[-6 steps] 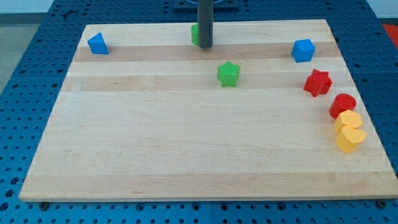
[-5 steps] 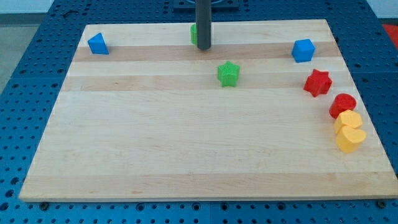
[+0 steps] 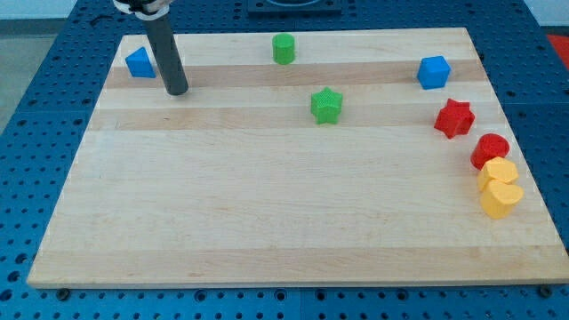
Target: Point your arm at the blue triangle
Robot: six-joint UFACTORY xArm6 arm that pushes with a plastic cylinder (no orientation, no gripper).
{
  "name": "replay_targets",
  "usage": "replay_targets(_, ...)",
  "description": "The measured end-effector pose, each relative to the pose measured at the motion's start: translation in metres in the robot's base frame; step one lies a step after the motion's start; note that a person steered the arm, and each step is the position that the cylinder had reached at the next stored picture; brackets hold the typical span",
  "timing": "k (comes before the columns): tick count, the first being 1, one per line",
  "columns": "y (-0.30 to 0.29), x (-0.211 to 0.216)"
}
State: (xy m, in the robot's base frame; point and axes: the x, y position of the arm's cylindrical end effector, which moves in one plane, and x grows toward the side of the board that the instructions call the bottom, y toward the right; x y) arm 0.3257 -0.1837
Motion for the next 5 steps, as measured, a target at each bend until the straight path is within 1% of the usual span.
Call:
replay_targets(2, -0.01, -0.002)
replay_targets(5, -0.065, -0.013)
